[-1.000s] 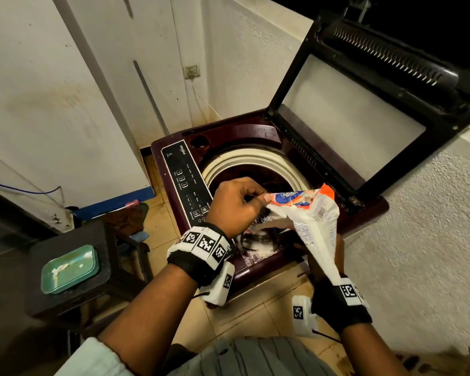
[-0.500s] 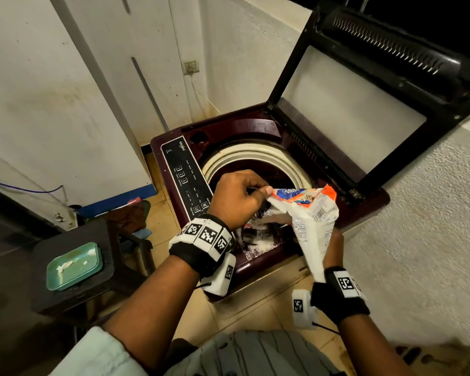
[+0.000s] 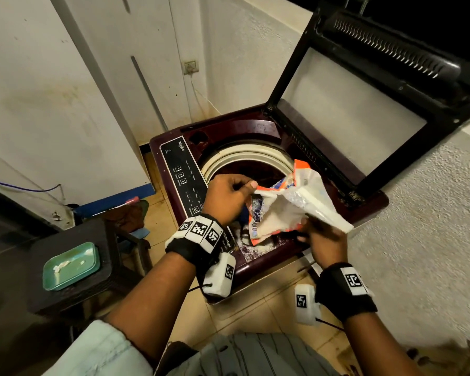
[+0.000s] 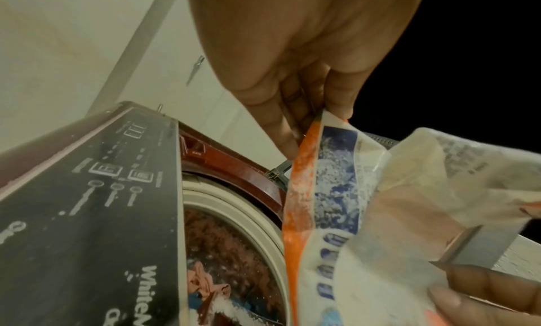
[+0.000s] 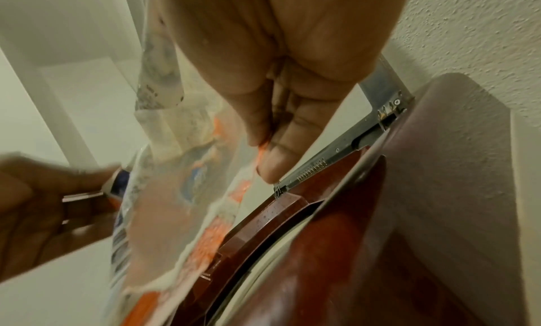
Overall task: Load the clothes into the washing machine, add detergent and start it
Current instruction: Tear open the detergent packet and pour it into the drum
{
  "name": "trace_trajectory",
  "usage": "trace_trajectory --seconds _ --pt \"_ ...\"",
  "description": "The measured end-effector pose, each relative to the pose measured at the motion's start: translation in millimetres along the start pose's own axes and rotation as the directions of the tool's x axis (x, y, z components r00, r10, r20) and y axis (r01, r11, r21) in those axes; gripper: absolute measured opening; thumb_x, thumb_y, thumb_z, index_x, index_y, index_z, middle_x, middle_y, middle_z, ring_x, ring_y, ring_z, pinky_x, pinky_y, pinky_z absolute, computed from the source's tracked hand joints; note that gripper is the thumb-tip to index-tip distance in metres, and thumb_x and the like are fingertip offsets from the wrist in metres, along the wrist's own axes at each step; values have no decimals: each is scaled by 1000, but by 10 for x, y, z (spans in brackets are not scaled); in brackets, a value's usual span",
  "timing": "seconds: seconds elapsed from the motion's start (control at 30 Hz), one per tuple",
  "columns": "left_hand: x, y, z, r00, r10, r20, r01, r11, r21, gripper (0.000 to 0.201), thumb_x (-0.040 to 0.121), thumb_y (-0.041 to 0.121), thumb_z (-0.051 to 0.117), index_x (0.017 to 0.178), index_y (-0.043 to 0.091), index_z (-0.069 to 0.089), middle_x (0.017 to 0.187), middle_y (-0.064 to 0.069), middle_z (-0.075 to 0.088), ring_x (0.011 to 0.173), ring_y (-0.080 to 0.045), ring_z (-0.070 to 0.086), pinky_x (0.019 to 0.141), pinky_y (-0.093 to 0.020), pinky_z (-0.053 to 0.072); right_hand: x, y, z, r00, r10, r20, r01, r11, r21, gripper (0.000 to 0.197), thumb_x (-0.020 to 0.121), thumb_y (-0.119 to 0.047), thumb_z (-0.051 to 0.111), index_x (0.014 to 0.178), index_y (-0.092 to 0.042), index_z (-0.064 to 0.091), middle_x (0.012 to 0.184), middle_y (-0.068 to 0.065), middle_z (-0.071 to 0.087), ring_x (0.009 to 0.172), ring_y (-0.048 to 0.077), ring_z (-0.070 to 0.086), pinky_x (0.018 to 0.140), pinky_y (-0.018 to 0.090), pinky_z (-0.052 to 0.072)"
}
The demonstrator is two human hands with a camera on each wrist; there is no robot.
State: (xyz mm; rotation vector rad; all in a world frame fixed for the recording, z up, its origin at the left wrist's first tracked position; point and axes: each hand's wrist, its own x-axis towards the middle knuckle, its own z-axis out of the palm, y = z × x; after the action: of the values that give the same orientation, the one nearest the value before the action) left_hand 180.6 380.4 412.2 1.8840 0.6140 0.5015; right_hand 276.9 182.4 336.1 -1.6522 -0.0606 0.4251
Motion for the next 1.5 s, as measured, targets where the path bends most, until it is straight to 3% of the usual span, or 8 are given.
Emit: trace_trajectory --seconds 0.1,0.33,0.6,0.8,0.93,1.13,1.3,1.5 --pt "66 -137 -31 990 -137 -37 134 988 -70 13 90 18 66 84 10 74 67 -3 68 60 -14 62 64 -25 51 113 -178 44 998 -45 54 49 996 -74 20 90 2 59 104 -11 65 84 5 65 69 17 64 53 23 57" --pt "15 -501 -202 866 -499 12 439 749 -497 17 93 12 61 78 5 65 77 -11 64 72 -20 63 64 -23 59 266 -417 298 988 -27 152 41 995 -90 16 90 -2 60 106 -5 62 71 11 60 53 11 58 47 21 54" --pt "-248 -935 -869 773 -632 -62 391 550 -738 17 96 8 55 79 8 61 81 -9 70 69 -16 67 57 -25 59 66 -536 1090 902 97 422 -35 988 -152 10 92 -9 60 84 -9 66 67 9 65 47 11 60 44 21 53" --pt "-641 -1311 -1669 713 -695 -97 260 390 -883 14 98 3 45 100 2 59 96 -15 70 80 -20 69 69 -31 61 -376 -598 2037 793 144 593 -9 974 -224 8 91 -3 58 87 -5 65 59 1 68 47 9 61 45 22 53" --pt "-986 -1564 -2248 672 -725 -150 185 361 -914 16 98 3 45 98 3 61 76 -8 75 67 -15 72 68 -30 59 -732 -534 2753 732 157 663 46 959 -279 7 90 1 58 91 -3 64 58 0 68 47 11 62 45 25 54" --pt "-1476 -2090 -3100 599 -746 -291 313 553 -772 11 93 7 59 96 -2 64 87 -14 67 77 -21 66 66 -28 59 -1220 -232 3820 661 228 715 168 884 -437 17 87 4 58 83 -10 66 70 11 66 51 17 62 51 30 54" --pt "-1846 -2434 -3589 565 -720 -402 579 693 -428 6 86 12 70 82 8 68 60 1 58 58 -12 52 44 -19 48 -1445 120 4472 641 299 707 290 758 -584 19 80 9 55 75 -7 65 72 16 64 57 28 61 52 37 56" --pt "-1941 -2758 -3921 532 -749 -395 818 575 12 21 81 32 72 95 18 76 93 -7 74 85 -21 67 77 -29 53 -1485 551 5054 638 352 685 397 612 -684 28 74 4 52 58 -17 61 73 12 67 62 32 65 55 43 60"
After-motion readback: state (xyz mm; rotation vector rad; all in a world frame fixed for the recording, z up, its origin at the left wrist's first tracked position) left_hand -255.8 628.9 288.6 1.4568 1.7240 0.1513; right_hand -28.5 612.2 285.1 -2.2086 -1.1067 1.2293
